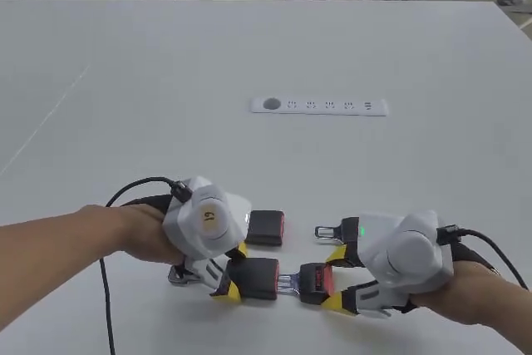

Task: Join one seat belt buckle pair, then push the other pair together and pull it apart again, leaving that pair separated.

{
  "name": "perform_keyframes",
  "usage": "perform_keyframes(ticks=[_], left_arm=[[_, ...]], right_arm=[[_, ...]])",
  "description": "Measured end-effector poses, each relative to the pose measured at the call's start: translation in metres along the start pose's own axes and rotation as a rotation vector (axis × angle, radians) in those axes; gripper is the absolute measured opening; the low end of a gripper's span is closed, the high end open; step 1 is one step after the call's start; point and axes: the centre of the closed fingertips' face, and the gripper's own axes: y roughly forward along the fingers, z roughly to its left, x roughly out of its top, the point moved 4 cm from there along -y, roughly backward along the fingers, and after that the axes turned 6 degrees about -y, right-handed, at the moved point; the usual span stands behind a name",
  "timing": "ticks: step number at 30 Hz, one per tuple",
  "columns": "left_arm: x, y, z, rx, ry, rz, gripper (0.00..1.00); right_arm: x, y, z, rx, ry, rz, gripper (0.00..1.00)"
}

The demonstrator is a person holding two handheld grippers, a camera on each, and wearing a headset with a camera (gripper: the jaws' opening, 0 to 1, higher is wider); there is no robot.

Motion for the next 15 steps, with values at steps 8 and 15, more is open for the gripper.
perform_keyframes(ticks=[8,15], left_arm=[[0.003,-0.0015,-0.0029,-0.004,0.012,-0.003,0.32],[0.0054,-0.0026,-0.0048,0.001,0.002,-0.005,0.32]], right_arm=[[0.0028,0.002,0.0008,-0.011,-0.013,-0.003,0.29],[0.0015,0.0018,0.0001,-0.013,-0.013,-0.004,0.29]])
